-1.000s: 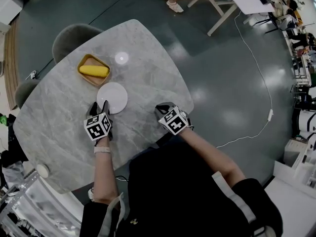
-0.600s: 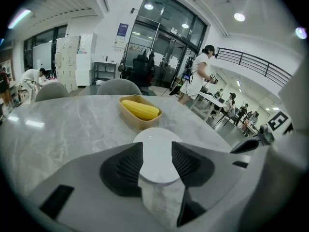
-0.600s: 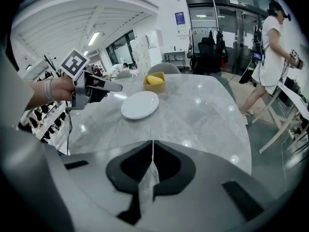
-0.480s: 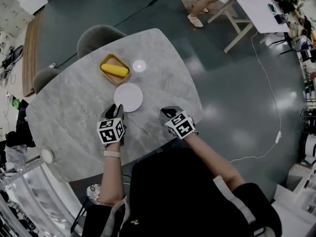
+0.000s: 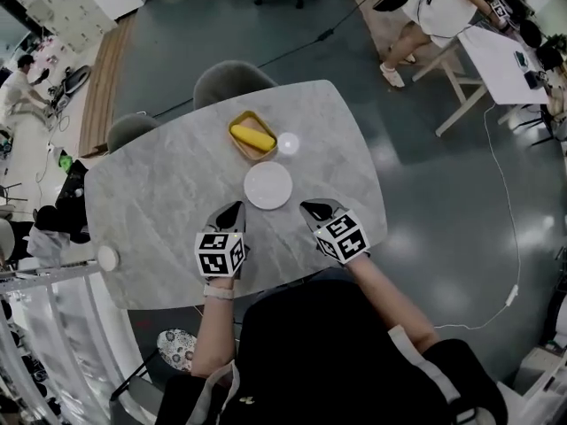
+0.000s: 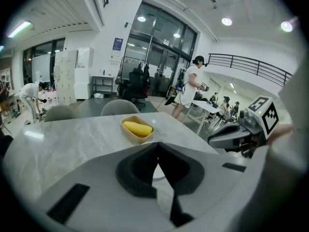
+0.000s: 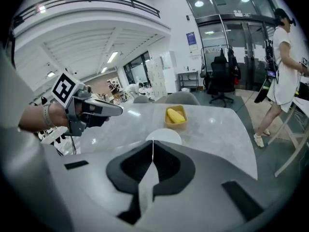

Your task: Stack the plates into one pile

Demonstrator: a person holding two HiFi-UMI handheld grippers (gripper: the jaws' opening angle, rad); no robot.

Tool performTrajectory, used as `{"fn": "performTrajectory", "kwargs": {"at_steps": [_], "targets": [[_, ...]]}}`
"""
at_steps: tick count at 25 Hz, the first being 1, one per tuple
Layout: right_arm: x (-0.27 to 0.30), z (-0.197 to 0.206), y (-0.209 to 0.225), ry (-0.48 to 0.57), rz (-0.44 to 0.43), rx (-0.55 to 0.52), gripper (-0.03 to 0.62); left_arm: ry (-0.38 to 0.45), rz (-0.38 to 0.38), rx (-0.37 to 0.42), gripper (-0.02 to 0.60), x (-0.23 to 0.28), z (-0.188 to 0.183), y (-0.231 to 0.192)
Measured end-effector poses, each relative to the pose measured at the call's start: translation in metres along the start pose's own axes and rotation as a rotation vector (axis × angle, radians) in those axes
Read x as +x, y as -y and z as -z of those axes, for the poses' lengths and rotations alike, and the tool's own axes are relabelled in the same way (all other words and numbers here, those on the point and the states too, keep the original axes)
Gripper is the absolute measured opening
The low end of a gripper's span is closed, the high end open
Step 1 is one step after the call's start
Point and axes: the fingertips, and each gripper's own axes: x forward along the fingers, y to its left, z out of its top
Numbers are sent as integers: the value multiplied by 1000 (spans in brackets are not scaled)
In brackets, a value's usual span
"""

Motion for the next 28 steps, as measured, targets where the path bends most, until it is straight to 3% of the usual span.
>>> {"fn": "performTrajectory", "kwargs": {"at_steps": [6,11,17,28], "targets": [[-27,-48,-19,92,-49,-55,18,75,31,-4,9,-38,-26,12],[-47,-80,-39,170,-68,-92,18,202,82,-20,9,-80,-55,22],[-68,-116,-60,255,-75,-150,18,321,58,54,9,-119,-89,26],[-100,-147,-85,376,-76,-212,19,390,51,122,8,-145,-101,42]]}}
